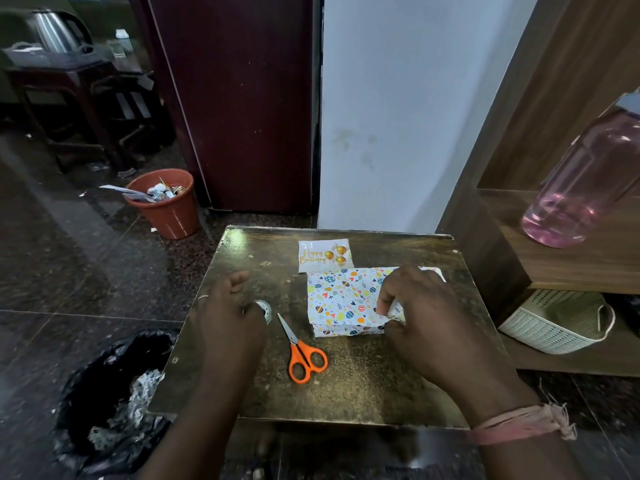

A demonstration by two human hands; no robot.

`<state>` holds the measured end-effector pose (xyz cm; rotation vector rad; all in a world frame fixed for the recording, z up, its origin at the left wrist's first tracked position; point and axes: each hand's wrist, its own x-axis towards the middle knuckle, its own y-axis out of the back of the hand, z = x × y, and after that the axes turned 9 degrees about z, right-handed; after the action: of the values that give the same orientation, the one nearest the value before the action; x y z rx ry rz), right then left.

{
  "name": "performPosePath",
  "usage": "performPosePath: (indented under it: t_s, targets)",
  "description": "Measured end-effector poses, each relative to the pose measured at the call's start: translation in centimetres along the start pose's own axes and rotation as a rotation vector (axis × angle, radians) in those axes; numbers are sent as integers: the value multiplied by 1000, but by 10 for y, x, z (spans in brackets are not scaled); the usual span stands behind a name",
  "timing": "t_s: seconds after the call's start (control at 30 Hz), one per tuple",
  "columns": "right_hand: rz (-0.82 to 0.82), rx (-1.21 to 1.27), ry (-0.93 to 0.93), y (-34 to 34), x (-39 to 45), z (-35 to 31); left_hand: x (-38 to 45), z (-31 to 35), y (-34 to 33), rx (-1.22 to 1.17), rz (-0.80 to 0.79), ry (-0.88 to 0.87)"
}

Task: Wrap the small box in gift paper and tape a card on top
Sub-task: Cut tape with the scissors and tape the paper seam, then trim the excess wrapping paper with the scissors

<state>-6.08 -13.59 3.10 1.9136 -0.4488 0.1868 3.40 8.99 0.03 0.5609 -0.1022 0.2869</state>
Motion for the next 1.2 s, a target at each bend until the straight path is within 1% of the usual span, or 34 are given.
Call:
performPosePath:
  t_s: [0.1, 0.17, 0.33, 0.47, 0.53, 0.73, 0.9, 1.1, 1.2]
  targets:
    - [-24, 53, 38, -2, -3, -9, 3, -3, 2, -27, -10, 45]
    - [-27, 109, 78, -6, -4, -21, 4, -6, -1, 24, -46, 42]
    - [-24, 163, 173, -18, -8, -51, 3, -12, -8, 220, -107, -87]
    - [23, 177, 171, -21, -8, -56, -5, -8, -9, 407, -174, -222]
    - [33, 184, 161, -21, -7, -55, -9, -5, -9, 451, -193, -213]
    - [40, 197, 133, -21, -7, -49, -12, -1, -6, 450, -197, -208]
    - [-17, 169, 123, -22, -7, -48, -11, -2, -7, 412, -199, -219]
    - [-42, 135, 121, -24, -8, -49, -3, -9, -7, 406, -254, -179]
    - [-44, 142, 114, -23, -7, -47, 2, -11, -4, 331, -276, -160]
